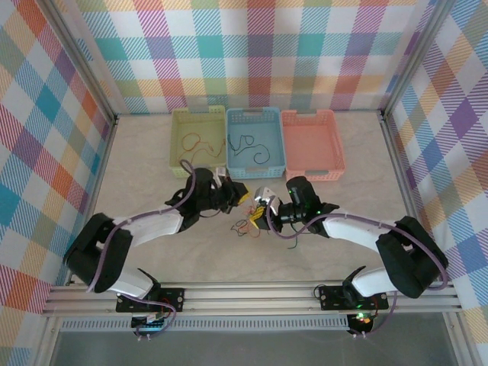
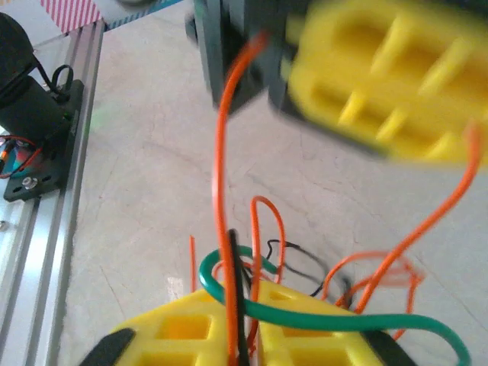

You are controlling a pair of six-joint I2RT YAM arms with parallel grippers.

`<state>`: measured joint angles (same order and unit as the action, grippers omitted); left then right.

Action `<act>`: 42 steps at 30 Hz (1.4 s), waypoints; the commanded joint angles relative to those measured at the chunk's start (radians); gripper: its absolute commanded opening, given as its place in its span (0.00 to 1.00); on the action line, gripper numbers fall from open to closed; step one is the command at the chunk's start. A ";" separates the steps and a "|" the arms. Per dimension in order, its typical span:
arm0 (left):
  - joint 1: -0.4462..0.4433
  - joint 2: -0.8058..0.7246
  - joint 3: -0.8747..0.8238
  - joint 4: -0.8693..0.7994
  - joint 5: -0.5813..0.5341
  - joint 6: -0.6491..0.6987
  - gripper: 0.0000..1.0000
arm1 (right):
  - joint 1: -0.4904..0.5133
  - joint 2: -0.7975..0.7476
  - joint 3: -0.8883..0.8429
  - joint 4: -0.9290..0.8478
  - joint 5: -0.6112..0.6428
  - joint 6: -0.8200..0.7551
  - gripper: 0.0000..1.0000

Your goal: Untangle the cables

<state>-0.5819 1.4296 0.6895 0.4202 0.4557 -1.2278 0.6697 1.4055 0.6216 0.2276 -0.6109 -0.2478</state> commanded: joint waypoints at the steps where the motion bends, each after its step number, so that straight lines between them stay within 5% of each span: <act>1: 0.035 -0.092 0.055 -0.187 0.013 0.130 0.07 | 0.026 0.040 0.051 -0.075 -0.019 -0.074 0.35; 4: 0.052 -0.150 0.064 -0.281 0.011 0.197 0.07 | 0.039 0.048 0.067 -0.106 -0.012 -0.093 0.56; 6: 0.057 -0.190 0.064 -0.342 -0.006 0.240 0.07 | 0.040 0.028 0.076 -0.137 -0.009 -0.104 0.61; 11: 0.077 -0.283 0.065 -0.479 -0.066 0.328 0.07 | 0.041 -0.087 0.069 -0.217 0.054 -0.131 0.64; 17: 0.082 -0.273 0.036 -0.477 -0.058 0.342 0.06 | 0.023 -0.169 0.022 -0.224 0.328 -0.171 0.61; 23: 0.083 -0.271 0.022 -0.486 -0.054 0.362 0.05 | -0.008 -0.026 0.104 -0.331 0.478 -0.220 0.60; 31: 0.083 -0.273 0.020 -0.502 -0.053 0.382 0.05 | -0.010 0.075 0.185 -0.449 0.449 -0.252 0.65; 36: 0.083 -0.276 0.018 -0.505 -0.056 0.388 0.04 | -0.009 0.165 0.241 -0.535 0.470 -0.257 0.57; 40: 0.087 -0.286 0.015 -0.525 -0.079 0.401 0.03 | 0.005 0.202 0.267 -0.578 0.500 -0.261 0.43; 42: 0.090 -0.290 0.014 -0.530 -0.083 0.407 0.02 | 0.005 0.187 0.258 -0.555 0.537 -0.251 0.28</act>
<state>-0.5076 1.1572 0.7193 -0.0853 0.3908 -0.8501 0.6674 1.6051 0.8661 -0.2932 -0.1085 -0.4896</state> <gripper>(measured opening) 0.072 0.308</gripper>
